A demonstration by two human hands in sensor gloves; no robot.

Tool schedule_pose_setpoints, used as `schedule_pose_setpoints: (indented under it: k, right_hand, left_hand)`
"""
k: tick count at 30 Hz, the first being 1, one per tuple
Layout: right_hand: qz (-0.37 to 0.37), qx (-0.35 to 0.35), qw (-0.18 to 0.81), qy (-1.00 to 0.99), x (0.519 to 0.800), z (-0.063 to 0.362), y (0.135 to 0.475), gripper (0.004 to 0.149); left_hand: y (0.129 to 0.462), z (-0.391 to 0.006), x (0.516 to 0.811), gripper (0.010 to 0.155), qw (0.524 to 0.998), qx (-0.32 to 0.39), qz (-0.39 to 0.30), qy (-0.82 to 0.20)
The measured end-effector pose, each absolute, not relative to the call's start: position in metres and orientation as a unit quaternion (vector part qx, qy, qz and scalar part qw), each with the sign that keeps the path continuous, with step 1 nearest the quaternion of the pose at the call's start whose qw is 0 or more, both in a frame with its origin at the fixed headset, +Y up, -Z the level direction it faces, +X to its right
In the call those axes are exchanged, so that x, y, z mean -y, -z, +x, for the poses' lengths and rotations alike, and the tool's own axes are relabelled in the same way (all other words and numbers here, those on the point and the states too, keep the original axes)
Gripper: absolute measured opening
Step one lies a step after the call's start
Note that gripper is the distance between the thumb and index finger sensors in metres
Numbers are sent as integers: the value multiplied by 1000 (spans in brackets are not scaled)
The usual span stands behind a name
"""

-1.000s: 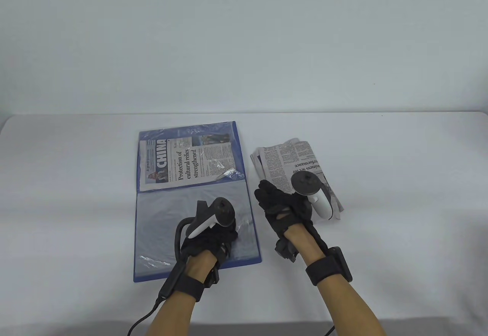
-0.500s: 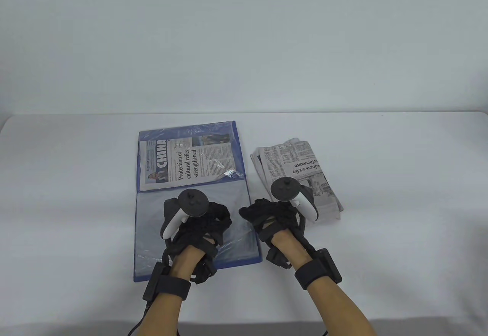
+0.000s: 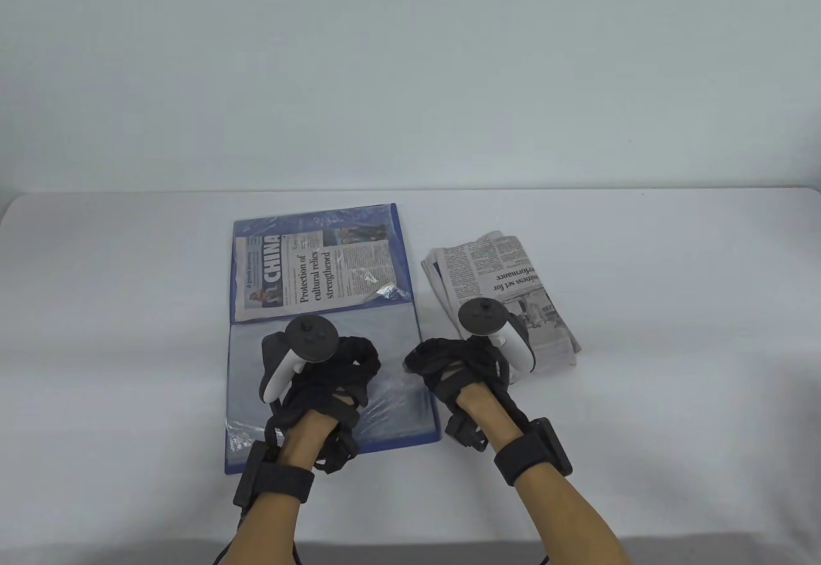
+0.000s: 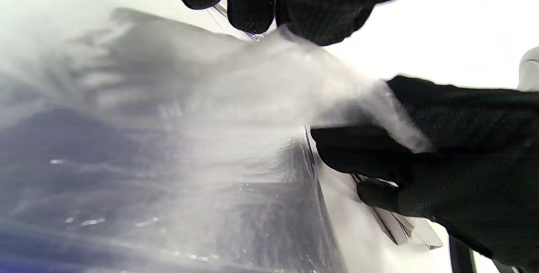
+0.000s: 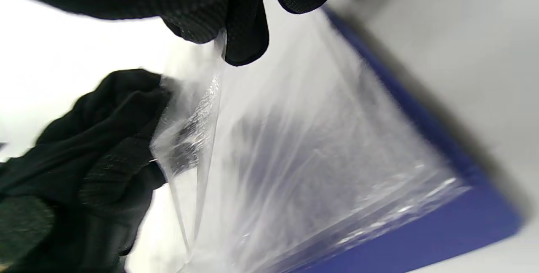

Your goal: Insert newspapers into folder

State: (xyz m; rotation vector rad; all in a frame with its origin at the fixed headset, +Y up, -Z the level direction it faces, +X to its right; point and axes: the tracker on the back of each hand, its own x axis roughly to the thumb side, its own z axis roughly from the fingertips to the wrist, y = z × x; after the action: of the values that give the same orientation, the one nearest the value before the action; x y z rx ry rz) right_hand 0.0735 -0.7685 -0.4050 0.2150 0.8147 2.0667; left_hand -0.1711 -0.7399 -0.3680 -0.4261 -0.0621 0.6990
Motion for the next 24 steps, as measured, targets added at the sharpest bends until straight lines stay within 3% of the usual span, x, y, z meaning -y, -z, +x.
schedule_pose_setpoints:
  k: [5,7,12,18,24]
  right_hand:
    - [83,-378,329,-861,760,72,403,42]
    - [79,-356,349,-863,753,76,404,54]
    - [137,-252,404,-868,744,80,405,64]
    - [176,-351,347,-852,770,62,404,81]
    - [182,-350,278,-876,775,61,402,80]
  left_hand:
    - [368,-172,738,41,912,39,-207,-351]
    - [368,-171,738,41,915,45,-211,-342]
    - [369,-165,745,41,911,63,-236,-333]
    - [368,-165,740,41,914,64,-216,-336]
    - [367,-170,736,41,917,58,-169,-357]
